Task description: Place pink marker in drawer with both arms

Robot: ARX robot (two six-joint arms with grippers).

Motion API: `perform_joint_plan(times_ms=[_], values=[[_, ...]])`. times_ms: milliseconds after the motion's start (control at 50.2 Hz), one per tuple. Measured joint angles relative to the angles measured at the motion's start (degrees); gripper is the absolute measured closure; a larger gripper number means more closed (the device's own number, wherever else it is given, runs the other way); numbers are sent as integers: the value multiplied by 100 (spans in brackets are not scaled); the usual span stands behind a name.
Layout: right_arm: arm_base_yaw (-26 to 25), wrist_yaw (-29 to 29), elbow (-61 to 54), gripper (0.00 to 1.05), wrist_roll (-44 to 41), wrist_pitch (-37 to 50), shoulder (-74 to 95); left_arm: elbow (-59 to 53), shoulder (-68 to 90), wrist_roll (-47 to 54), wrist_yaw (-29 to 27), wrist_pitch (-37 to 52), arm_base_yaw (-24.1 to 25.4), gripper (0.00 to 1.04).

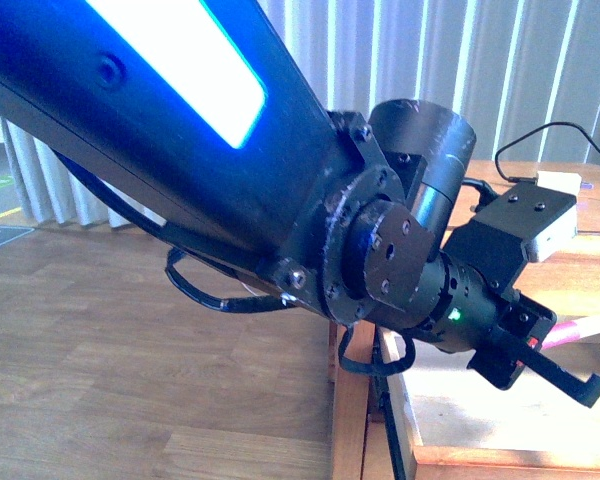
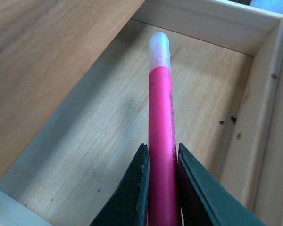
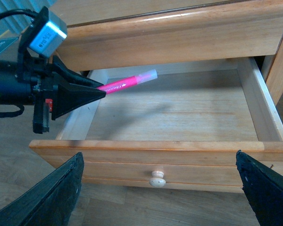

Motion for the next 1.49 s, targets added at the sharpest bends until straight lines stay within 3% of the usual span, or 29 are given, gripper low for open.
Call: perform_joint_plan(times_ms=[119, 358, 478, 657, 836, 1055, 1274, 1493], values=[[0, 0, 0, 8, 0, 0, 0, 48, 138, -59, -120, 37, -13, 86], [0, 0, 0, 8, 0, 0, 0, 7, 83, -37, -306, 181, -26, 50], [0, 0, 0, 8, 0, 0, 0, -293, -251, -37, -433, 275, -26, 29], [0, 0, 0, 8, 0, 0, 0, -833, -981, -125, -516, 485, 11, 5], [0, 0, 0, 8, 0, 0, 0, -1460, -1856, -334, -839, 774, 151, 6], [0, 0, 0, 8, 0, 0, 0, -2546, -3034, -538, -1735, 1440, 584, 6], [0, 0, 0, 8, 0, 0, 0, -4369, -4885, -732, -2747, 2079, 1287, 6], [0, 0, 0, 8, 0, 0, 0, -5923, -6640, -1130, -3628, 1954, 1753, 6]])
